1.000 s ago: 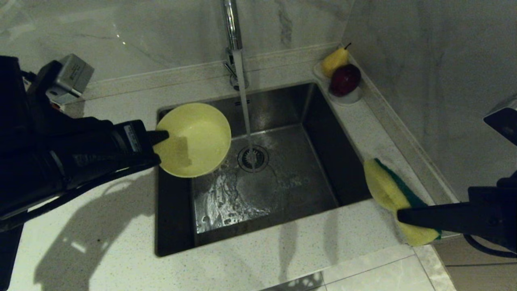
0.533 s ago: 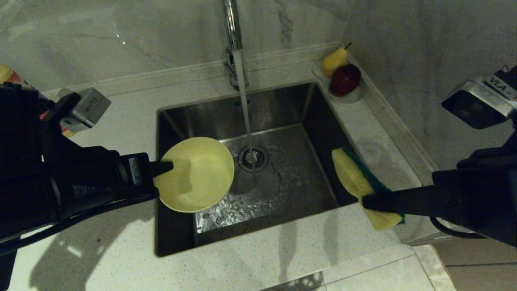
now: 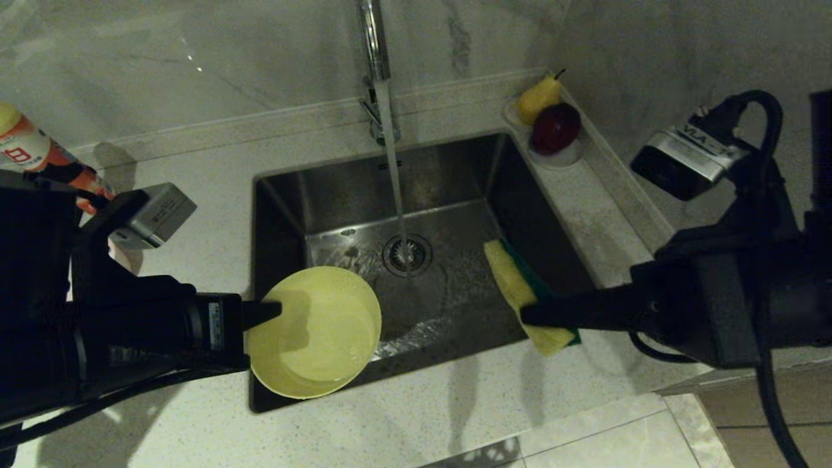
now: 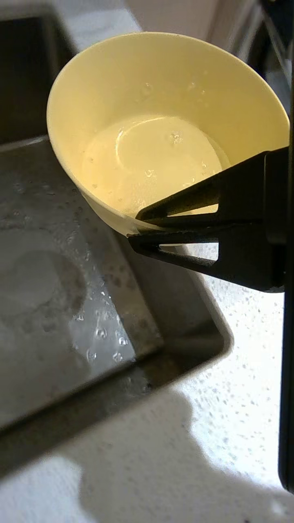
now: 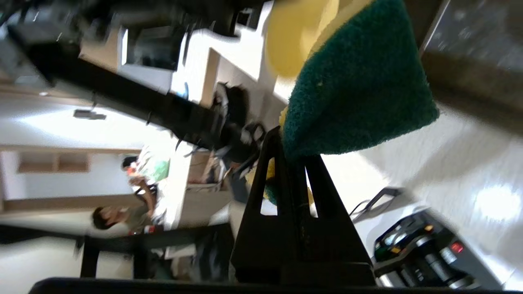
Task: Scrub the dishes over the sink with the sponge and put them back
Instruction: Wipe the bowl
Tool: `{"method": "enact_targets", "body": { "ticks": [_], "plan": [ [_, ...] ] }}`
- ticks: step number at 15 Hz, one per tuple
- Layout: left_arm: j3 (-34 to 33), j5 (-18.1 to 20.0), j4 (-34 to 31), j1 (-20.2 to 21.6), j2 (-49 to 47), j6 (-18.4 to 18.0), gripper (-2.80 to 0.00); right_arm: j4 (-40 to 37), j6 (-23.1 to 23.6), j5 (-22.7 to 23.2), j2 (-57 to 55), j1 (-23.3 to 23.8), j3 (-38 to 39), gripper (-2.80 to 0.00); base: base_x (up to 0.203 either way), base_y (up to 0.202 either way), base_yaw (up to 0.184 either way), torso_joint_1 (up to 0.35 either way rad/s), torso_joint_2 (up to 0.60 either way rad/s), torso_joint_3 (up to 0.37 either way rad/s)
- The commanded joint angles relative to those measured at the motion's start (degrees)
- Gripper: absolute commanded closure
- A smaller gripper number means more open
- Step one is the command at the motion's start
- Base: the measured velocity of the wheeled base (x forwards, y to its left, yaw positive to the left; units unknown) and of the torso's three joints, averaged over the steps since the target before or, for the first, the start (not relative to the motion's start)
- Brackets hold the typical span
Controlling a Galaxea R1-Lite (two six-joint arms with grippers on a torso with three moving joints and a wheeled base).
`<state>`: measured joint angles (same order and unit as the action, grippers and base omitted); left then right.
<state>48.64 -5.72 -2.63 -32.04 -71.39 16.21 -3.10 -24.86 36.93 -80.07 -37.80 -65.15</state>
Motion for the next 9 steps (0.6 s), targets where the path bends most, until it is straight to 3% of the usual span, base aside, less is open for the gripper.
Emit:
{"method": "enact_targets", "body": {
  "ticks": [1,3,6,9],
  "plan": [
    [0.3,-1.5,0.2,-2.1,-0.9,-1.2,0.0,-2.0,-0.2,-2.1,-6.0,-2.4,-7.2,0.0,0.0,0.0,0.0,0.0,0.0,0.0],
    [1.1,-7.0,2.9,-2.6,-3.1,-3.8,0.0,-4.3,-0.3,-4.1,-9.6,-5.6,-12.0,0.0,0.0,0.0,0.0,0.0,0.0,0.0],
    [-0.1,-13.9,12.6,-5.6,-3.9,-8.3,0.0,-6.8,-0.3,-7.6,-13.4,-10.8,-15.1,0.0,0.0,0.0,0.0,0.0,0.0,0.0],
    [-1.2,-17.6,19.3,-8.7,-3.9,-11.5,0.0,-7.5,-0.4,-9.3,-18.2,-11.8,-19.7,0.0,0.0,0.0,0.0,0.0,0.0,0.0]
  ]
}}
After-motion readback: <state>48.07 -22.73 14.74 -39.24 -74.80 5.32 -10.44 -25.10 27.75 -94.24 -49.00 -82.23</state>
